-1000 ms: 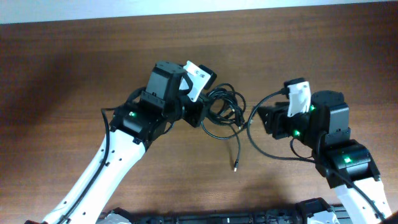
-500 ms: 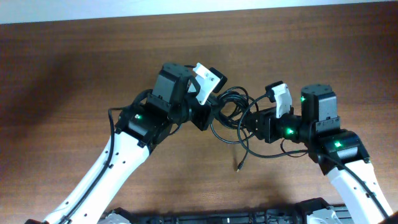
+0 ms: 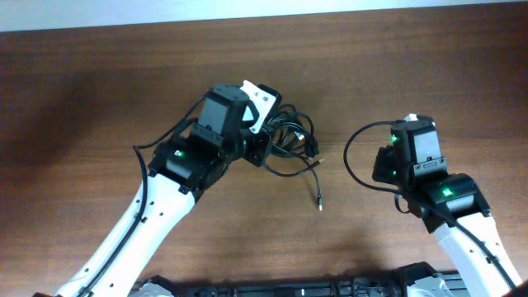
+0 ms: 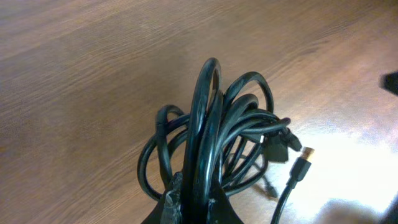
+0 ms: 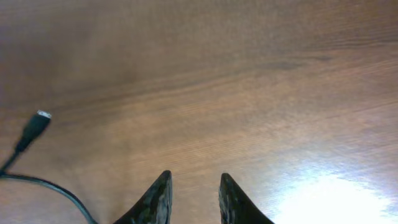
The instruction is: Untangle cables
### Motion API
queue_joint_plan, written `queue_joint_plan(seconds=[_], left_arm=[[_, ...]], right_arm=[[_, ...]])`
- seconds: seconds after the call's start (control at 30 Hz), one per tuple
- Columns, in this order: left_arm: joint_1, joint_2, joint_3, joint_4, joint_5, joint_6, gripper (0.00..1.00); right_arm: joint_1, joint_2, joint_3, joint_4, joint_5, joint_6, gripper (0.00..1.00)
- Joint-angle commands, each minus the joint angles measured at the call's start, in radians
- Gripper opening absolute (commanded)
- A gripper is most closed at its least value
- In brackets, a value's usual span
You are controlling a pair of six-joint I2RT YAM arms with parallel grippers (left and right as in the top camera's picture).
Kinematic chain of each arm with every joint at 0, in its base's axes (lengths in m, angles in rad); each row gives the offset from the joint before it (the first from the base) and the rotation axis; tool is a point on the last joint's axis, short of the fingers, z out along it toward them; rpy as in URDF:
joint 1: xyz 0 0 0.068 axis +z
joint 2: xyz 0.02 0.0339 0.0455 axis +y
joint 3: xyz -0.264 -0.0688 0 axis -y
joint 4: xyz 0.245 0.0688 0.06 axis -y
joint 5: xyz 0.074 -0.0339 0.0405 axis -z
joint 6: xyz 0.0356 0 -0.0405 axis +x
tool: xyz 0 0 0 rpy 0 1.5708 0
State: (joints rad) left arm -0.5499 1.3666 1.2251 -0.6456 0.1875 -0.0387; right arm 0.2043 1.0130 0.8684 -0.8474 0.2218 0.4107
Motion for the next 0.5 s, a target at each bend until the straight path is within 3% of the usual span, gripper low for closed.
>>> queue_joint_plan(seconds=[0.0, 0.07, 0.13, 0.17, 0.2, 0.4, 0.43, 0.47], left_arm=[[0.011, -0.039, 0.016, 0.040, 0.293, 0.064, 0.00], [0.012, -0.039, 0.016, 0.031, 0.460, 0.181, 0.00], [0.012, -0.038, 0.016, 0.016, 0.480, 0.203, 0.00], [0.019, -0.038, 0.016, 0.016, 0.480, 0.201, 0.00], [0.030, -0.037, 0.016, 0.025, 0.537, 0.201, 0.00], [0.036, -0.021, 0.016, 0.092, 0.622, 0.141, 0.00], [0.036, -0.010, 0.016, 0.096, 0.640, 0.141, 0.01], [0.036, 0.000, 0.016, 0.095, 0.646, 0.141, 0.01]], right_arm=[[-0.002, 0.000, 0.002, 0.084, -0.286, -0.109, 0.34], [-0.003, 0.000, 0.002, 0.154, -0.412, -0.146, 0.42], [-0.002, 0.000, 0.002, 0.220, -0.605, -0.243, 0.46], [-0.002, 0.000, 0.002, 0.269, -0.868, -0.338, 0.51], [-0.002, 0.000, 0.002, 0.292, -1.007, -0.355, 0.51], [-0.002, 0.000, 0.002, 0.344, -1.274, -0.354, 0.51], [-0.002, 0.000, 0.002, 0.359, -1.273, -0.354, 0.48], [-0.002, 0.000, 0.002, 0.370, -1.257, -0.354, 0.36]])
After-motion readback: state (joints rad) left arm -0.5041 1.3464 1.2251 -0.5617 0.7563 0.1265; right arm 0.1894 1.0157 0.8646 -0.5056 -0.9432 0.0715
